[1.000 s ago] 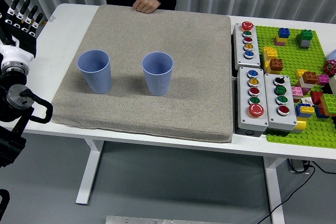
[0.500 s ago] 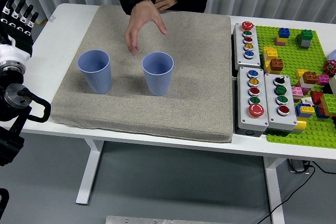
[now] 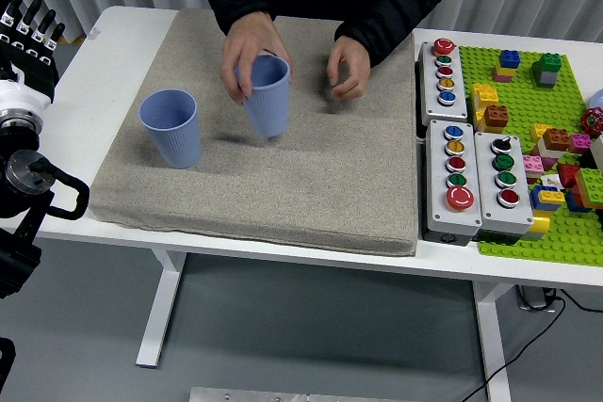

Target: Pick cup pour cup place

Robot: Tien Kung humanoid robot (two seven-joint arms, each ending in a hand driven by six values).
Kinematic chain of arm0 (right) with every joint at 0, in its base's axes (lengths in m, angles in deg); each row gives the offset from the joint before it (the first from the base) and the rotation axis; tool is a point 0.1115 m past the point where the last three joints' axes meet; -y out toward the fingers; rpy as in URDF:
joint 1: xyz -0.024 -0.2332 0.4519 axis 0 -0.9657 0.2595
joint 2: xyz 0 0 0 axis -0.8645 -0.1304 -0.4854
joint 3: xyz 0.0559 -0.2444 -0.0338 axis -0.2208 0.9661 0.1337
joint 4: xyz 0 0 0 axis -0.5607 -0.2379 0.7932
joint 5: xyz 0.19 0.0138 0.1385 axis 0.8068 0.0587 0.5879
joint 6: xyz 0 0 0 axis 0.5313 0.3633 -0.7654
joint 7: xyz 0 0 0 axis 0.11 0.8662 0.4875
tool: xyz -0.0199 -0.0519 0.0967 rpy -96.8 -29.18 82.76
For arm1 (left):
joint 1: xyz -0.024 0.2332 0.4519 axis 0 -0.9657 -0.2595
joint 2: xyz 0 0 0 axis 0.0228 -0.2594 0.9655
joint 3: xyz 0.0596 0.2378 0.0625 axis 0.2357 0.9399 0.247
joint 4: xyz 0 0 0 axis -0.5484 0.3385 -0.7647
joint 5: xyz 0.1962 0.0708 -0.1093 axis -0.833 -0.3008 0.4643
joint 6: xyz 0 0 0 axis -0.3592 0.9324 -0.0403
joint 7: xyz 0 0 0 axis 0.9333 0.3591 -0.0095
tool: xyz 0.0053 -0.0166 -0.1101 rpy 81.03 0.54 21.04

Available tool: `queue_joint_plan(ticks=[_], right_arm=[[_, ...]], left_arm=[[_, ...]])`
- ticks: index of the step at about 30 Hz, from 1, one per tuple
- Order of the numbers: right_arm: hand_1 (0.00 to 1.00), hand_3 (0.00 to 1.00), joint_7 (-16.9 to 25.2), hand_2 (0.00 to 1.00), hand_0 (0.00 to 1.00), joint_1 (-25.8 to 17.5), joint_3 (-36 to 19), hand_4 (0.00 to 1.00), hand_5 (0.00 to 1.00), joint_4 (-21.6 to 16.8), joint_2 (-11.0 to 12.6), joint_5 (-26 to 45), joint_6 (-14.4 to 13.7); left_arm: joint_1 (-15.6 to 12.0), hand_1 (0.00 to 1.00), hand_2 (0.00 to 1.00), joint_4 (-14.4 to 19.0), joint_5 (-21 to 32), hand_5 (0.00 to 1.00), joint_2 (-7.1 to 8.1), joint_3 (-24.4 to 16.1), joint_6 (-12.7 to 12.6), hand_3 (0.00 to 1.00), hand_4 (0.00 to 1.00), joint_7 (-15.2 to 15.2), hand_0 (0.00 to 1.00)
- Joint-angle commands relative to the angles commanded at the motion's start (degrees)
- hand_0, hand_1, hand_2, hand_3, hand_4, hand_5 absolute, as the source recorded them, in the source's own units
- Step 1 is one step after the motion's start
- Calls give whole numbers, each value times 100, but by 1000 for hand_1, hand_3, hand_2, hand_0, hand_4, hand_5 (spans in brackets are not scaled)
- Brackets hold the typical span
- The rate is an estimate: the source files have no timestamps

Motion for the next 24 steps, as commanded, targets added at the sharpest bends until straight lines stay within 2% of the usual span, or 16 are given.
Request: queue_joint_plan(ticks=[13,24], right_arm=[[638,573,-6,565,673,-53,44,2,92,0,-30,53,-19],[638,574,-1,566,672,-51,-148,2,88,0,-24,-124,-5]], left_arm=[[-30,743,798,29,-90,998,-7,-17,-35,819,774,21,767],[-1,744,798,60,-119,998,38,-43,-55,821,773,32,767]])
